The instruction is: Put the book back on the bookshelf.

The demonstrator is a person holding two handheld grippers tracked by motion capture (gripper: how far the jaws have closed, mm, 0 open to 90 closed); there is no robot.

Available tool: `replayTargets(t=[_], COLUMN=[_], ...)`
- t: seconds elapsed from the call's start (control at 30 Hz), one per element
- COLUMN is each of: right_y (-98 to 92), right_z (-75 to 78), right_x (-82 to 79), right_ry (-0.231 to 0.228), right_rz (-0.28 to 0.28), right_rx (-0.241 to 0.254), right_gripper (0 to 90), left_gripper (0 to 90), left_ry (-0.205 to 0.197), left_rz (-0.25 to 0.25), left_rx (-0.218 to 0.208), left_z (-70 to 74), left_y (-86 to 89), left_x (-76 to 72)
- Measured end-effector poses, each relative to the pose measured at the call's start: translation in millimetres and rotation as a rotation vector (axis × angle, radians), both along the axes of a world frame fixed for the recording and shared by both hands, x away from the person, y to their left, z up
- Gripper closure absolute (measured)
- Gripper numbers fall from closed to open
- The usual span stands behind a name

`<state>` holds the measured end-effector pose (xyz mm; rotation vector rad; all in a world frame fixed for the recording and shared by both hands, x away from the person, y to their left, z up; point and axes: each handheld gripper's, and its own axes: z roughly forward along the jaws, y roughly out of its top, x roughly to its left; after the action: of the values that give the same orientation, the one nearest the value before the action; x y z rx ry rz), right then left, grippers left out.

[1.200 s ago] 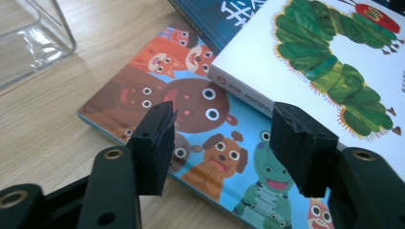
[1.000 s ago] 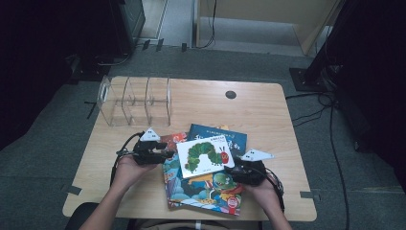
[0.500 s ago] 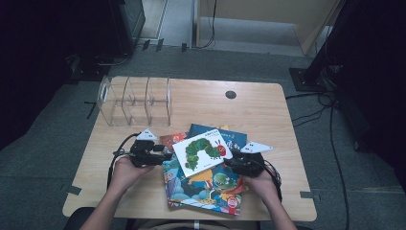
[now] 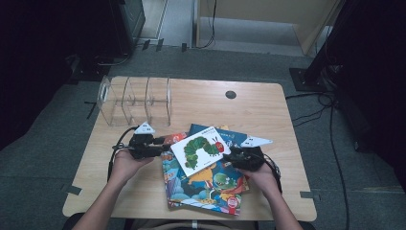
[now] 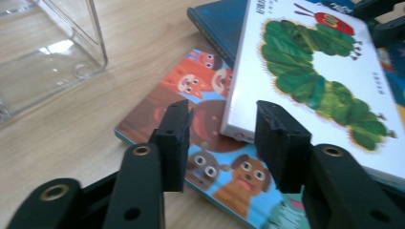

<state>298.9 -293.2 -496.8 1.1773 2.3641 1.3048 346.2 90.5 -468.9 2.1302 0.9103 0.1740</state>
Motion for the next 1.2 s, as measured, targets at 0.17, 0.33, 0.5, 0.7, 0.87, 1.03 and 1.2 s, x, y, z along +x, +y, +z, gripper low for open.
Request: replayTargets(t=[0.17,0.33,0.5,0.7,0.87,1.03,1.2], right_y=[0.1,0.8,1.5,4.1,10.3,13.7,18.2], right_z=[-1.5,-1.1,-0.8,0.0,0.1,-0.3,-0.4], right_x=[7.0,7.5,7.6,7.1,5.5,5.4,7.8], right_ry=[-0.011,-0.008,-0.010,-0.008,-0.009,-0.014,-0.013], right_rz=[0.020,0.024,0.027,0.025,0.037,0.048,0.047], right_rx=[0.010,0.005,0.000,-0.007,-0.012,-0.010,-0.007], right_gripper=[53.1,52.8,52.2,50.4,50.5,50.5,51.6], left_gripper=[62.7,70.9,74.7,76.5,77.9,75.2,74.0], left_ry=[-0.013,-0.018,0.014,0.044,0.097,0.106,0.143], left_rz=[0.029,0.033,0.022,0.018,-0.013,-0.029,-0.026], left_rx=[0.005,-0.005,-0.003,-0.017,0.034,0.058,0.043], left_z=[-1.5,-5.7,-12.2,-13.2,-16.4,-11.5,-10.7], left_y=[1.3,0.5,-2.8,-3.2,-5.1,-2.7,4.2], left_x=[5.6,10.5,14.8,12.9,4.7,-6.2,-9.9])
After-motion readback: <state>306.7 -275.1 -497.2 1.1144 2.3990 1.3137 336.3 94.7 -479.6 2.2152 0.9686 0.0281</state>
